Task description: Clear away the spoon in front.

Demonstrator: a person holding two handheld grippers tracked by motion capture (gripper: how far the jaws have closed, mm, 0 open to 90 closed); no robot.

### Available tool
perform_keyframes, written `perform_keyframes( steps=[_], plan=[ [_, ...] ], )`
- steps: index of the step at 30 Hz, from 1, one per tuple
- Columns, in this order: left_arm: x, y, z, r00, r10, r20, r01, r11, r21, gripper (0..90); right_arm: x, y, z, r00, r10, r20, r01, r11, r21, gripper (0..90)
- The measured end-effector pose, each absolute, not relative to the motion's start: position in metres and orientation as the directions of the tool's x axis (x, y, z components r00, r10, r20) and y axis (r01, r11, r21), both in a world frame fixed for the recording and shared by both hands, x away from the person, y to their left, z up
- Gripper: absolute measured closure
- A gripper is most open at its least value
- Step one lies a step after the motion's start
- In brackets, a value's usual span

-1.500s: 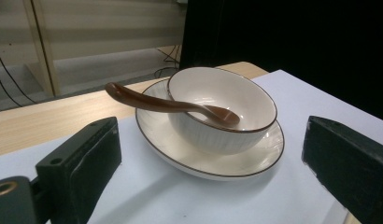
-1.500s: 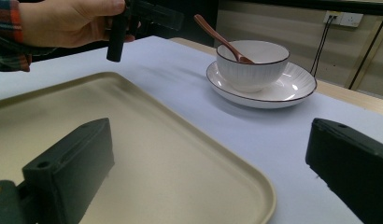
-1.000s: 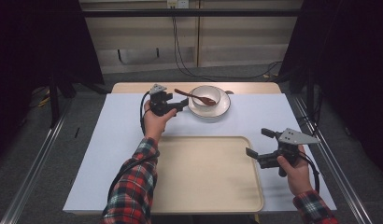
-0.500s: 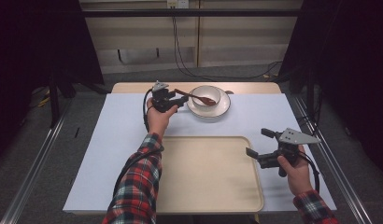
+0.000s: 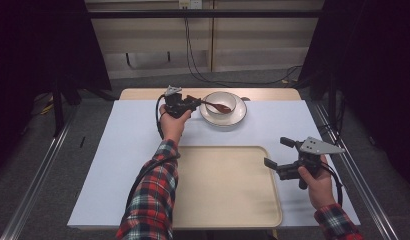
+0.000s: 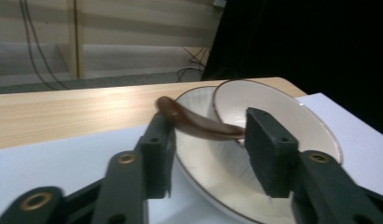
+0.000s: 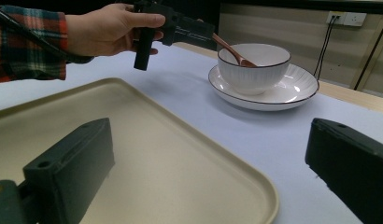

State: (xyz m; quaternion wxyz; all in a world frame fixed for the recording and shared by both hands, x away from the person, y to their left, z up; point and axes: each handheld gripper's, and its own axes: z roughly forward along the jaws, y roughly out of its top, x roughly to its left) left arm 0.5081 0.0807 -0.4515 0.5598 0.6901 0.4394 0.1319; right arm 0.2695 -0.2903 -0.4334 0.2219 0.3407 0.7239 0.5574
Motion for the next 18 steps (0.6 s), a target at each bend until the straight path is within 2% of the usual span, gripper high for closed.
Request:
perform_keyframes(
  steps=[7, 8, 13, 18],
  plan=[
    [0.507, 0.079, -0.446, 0.596, 0.723, -0.350, 0.459, 0.052, 0.887, 67.3, 0.269, -0.291, -0.432, -0.672, 0.738, 0.053, 0.238, 0.147, 0.960, 0.9],
    [0.507, 0.080, -0.445, 0.603, 0.717, -0.350, 0.461, 0.044, 0.886, 73.7, 0.269, -0.291, -0.433, -0.669, 0.741, 0.055, 0.240, 0.146, 0.960, 0.9],
    [0.505, 0.078, -0.441, 0.606, 0.703, -0.372, 0.464, 0.067, 0.883, 77.2, 0.270, -0.291, -0.432, -0.672, 0.739, 0.055, 0.235, 0.143, 0.961, 0.9],
    [0.504, 0.079, -0.434, 0.624, 0.699, -0.350, 0.436, 0.061, 0.898, 78.2, 0.270, -0.291, -0.432, -0.673, 0.737, 0.060, 0.239, 0.141, 0.961, 0.9]
  ],
)
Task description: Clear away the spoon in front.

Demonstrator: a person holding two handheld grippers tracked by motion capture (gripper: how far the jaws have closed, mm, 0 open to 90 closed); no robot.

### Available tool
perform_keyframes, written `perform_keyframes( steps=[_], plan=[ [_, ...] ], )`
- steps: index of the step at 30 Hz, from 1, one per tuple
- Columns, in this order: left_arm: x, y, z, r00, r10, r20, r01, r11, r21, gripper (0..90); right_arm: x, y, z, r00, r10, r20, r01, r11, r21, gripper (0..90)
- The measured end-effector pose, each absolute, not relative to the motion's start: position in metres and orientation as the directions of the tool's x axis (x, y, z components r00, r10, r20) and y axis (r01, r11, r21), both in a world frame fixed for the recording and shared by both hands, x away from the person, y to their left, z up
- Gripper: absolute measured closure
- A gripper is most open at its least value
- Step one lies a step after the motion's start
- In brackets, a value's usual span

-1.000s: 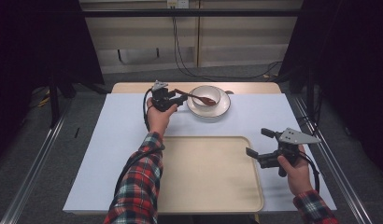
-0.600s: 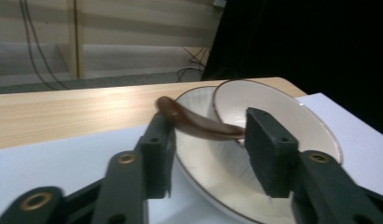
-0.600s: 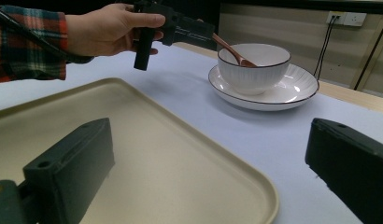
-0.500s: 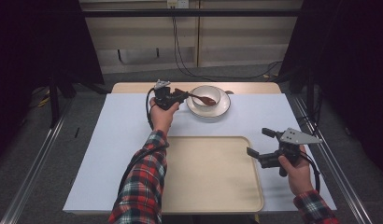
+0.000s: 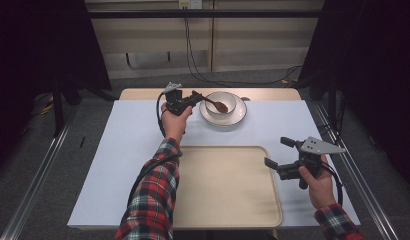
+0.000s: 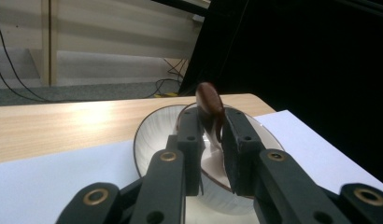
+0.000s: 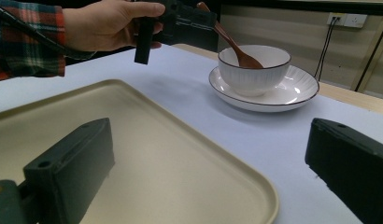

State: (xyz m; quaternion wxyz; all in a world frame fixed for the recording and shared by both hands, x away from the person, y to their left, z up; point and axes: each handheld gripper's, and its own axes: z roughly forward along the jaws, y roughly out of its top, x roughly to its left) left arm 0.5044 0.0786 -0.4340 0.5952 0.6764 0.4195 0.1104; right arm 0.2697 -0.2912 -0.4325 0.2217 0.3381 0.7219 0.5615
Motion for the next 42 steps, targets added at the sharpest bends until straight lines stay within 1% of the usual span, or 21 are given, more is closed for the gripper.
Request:
perform_keyframes(
  steps=[6, 11, 16, 20, 21, 23, 32, 33, 38, 39, 40, 42],
  plan=[
    [0.505, 0.078, -0.425, 0.632, 0.694, -0.346, 0.414, 0.075, 0.907, 78.6, 0.270, -0.291, -0.433, -0.678, 0.732, 0.064, 0.241, 0.140, 0.960, 0.9],
    [0.505, 0.078, -0.420, 0.637, 0.689, -0.347, 0.412, 0.076, 0.908, 82.2, 0.270, -0.292, -0.433, -0.681, 0.730, 0.062, 0.242, 0.144, 0.959, 0.9],
    [0.506, 0.077, -0.413, 0.641, 0.689, -0.337, 0.397, 0.078, 0.914, 82.7, 0.270, -0.292, -0.432, -0.677, 0.733, 0.062, 0.238, 0.138, 0.961, 0.9],
    [0.506, 0.075, -0.409, 0.642, 0.680, -0.354, 0.394, 0.104, 0.913, 82.9, 0.270, -0.292, -0.432, -0.677, 0.733, 0.066, 0.243, 0.137, 0.960, 0.9],
    [0.506, 0.077, -0.407, 0.647, 0.684, -0.337, 0.389, 0.084, 0.917, 83.0, 0.270, -0.292, -0.432, -0.679, 0.731, 0.063, 0.242, 0.142, 0.960, 0.8],
    [0.506, 0.077, -0.404, 0.656, 0.675, -0.337, 0.384, 0.085, 0.919, 83.0, 0.270, -0.292, -0.432, -0.676, 0.734, 0.067, 0.244, 0.137, 0.960, 0.9],
    [0.508, 0.077, -0.380, 0.673, 0.667, -0.321, 0.354, 0.091, 0.931, 83.3, 0.270, -0.292, -0.432, -0.676, 0.734, 0.067, 0.240, 0.133, 0.962, 0.8],
    [0.508, 0.076, -0.377, 0.671, 0.664, -0.330, 0.352, 0.108, 0.930, 83.3, 0.270, -0.292, -0.432, -0.676, 0.734, 0.067, 0.240, 0.133, 0.962, 0.9],
    [0.507, 0.077, -0.361, 0.695, 0.652, -0.303, 0.329, 0.087, 0.940, 83.4, 0.270, -0.292, -0.432, -0.679, 0.731, 0.061, 0.237, 0.139, 0.962, 0.9],
    [0.506, 0.076, -0.359, 0.696, 0.648, -0.310, 0.329, 0.097, 0.939, 83.3, 0.270, -0.293, -0.432, -0.679, 0.731, 0.059, 0.235, 0.141, 0.962, 0.9],
    [0.506, 0.078, -0.357, 0.701, 0.650, -0.294, 0.322, 0.080, 0.943, 83.3, 0.270, -0.293, -0.432, -0.679, 0.731, 0.059, 0.235, 0.141, 0.962, 0.9],
    [0.505, 0.079, -0.353, 0.701, 0.645, -0.306, 0.325, 0.093, 0.941, 83.4, 0.270, -0.293, -0.432, -0.679, 0.732, 0.059, 0.235, 0.141, 0.962, 0.9]
  ],
)
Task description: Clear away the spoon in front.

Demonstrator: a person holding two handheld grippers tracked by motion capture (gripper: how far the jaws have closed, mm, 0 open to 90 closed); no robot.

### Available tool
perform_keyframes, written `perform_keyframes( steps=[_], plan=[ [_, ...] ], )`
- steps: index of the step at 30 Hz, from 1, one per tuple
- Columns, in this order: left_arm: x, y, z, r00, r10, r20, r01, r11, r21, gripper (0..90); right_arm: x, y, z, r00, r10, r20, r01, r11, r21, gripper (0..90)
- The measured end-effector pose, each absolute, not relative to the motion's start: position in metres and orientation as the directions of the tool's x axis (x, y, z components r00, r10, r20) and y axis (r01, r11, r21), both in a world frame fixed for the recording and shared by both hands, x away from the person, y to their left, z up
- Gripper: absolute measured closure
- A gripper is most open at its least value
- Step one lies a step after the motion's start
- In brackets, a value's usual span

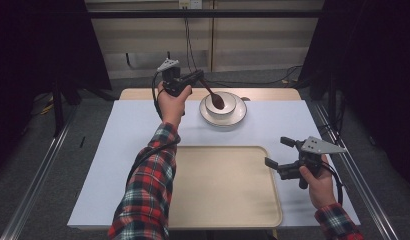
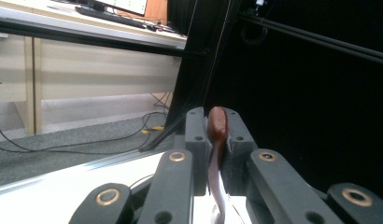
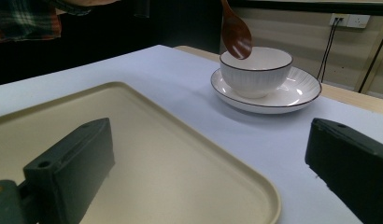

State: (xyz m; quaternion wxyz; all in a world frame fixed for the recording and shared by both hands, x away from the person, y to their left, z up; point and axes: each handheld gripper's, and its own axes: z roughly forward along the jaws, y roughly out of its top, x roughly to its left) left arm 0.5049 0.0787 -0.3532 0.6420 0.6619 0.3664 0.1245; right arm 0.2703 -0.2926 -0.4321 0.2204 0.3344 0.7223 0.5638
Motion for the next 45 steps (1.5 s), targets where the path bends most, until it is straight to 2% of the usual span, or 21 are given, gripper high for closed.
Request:
perform_keyframes(
  steps=[26, 45],
  plan=[
    [0.474, 0.099, -0.339, 0.793, 0.517, -0.323, 0.365, 0.022, 0.931, 83.4, 0.270, -0.291, -0.432, -0.677, 0.732, 0.069, 0.243, 0.133, 0.961, 0.9],
    [0.442, 0.115, -0.334, 0.846, 0.440, -0.301, 0.365, -0.067, 0.929, 83.5, 0.270, -0.290, -0.433, -0.674, 0.735, 0.074, 0.248, 0.130, 0.960, 0.9]
  ],
)
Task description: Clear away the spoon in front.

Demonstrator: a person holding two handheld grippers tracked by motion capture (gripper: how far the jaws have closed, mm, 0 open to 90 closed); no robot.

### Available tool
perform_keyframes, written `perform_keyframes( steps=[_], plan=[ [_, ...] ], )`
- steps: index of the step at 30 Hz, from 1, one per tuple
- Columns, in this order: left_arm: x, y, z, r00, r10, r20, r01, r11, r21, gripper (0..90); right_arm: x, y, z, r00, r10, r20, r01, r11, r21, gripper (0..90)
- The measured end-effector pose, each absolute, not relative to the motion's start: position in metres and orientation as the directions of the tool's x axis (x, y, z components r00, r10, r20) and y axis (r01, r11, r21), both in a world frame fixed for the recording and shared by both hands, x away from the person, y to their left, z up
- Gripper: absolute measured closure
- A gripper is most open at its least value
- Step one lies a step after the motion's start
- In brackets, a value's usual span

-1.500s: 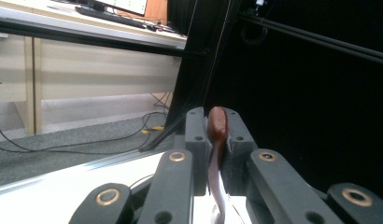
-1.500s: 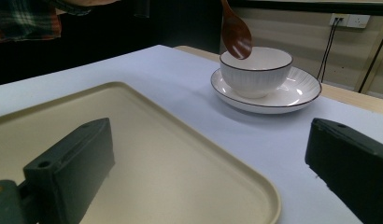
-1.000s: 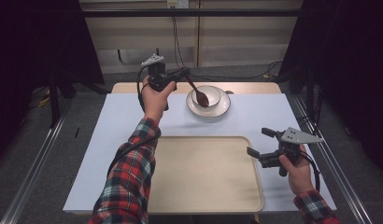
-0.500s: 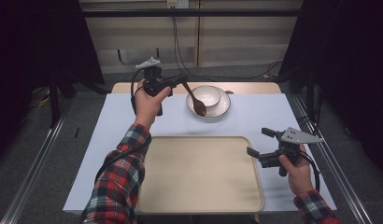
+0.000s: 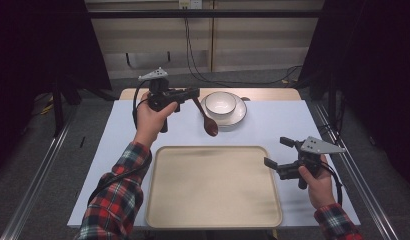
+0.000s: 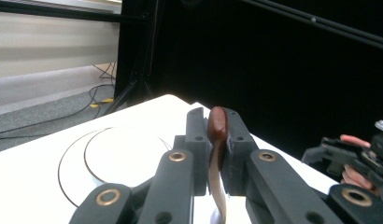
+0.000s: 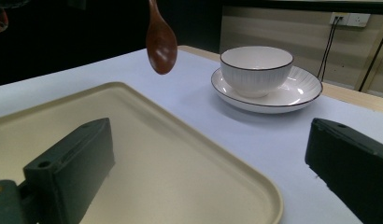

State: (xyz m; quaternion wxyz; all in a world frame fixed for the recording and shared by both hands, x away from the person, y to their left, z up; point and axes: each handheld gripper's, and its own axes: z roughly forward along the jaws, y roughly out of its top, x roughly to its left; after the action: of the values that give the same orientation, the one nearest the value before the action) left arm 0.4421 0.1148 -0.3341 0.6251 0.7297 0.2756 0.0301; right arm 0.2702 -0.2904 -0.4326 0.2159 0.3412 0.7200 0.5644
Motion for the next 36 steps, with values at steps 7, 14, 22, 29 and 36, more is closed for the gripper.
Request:
perform_keyframes(
  steps=[7, 14, 22, 29, 36],
  plan=[
    [0.431, 0.122, -0.337, 0.853, 0.426, -0.302, 0.372, -0.091, 0.924, 83.4, 0.271, -0.290, -0.433, -0.677, 0.733, 0.064, 0.241, 0.138, 0.961, 0.9],
    [0.423, 0.130, -0.342, 0.853, 0.419, -0.312, 0.382, -0.092, 0.920, 83.4, 0.271, -0.289, -0.433, -0.675, 0.735, 0.069, 0.247, 0.137, 0.959, 0.9],
    [0.414, 0.133, -0.345, 0.861, 0.397, -0.317, 0.386, -0.105, 0.916, 83.4, 0.271, -0.289, -0.433, -0.672, 0.737, 0.072, 0.247, 0.131, 0.960, 0.9],
    [0.405, 0.133, -0.347, 0.867, 0.384, -0.319, 0.389, -0.117, 0.914, 83.4, 0.271, -0.289, -0.433, -0.671, 0.738, 0.072, 0.249, 0.133, 0.959, 0.9],
    [0.397, 0.133, -0.351, 0.875, 0.365, -0.319, 0.390, -0.139, 0.910, 83.4, 0.271, -0.289, -0.433, -0.672, 0.737, 0.072, 0.247, 0.132, 0.960, 0.9]
  ],
)
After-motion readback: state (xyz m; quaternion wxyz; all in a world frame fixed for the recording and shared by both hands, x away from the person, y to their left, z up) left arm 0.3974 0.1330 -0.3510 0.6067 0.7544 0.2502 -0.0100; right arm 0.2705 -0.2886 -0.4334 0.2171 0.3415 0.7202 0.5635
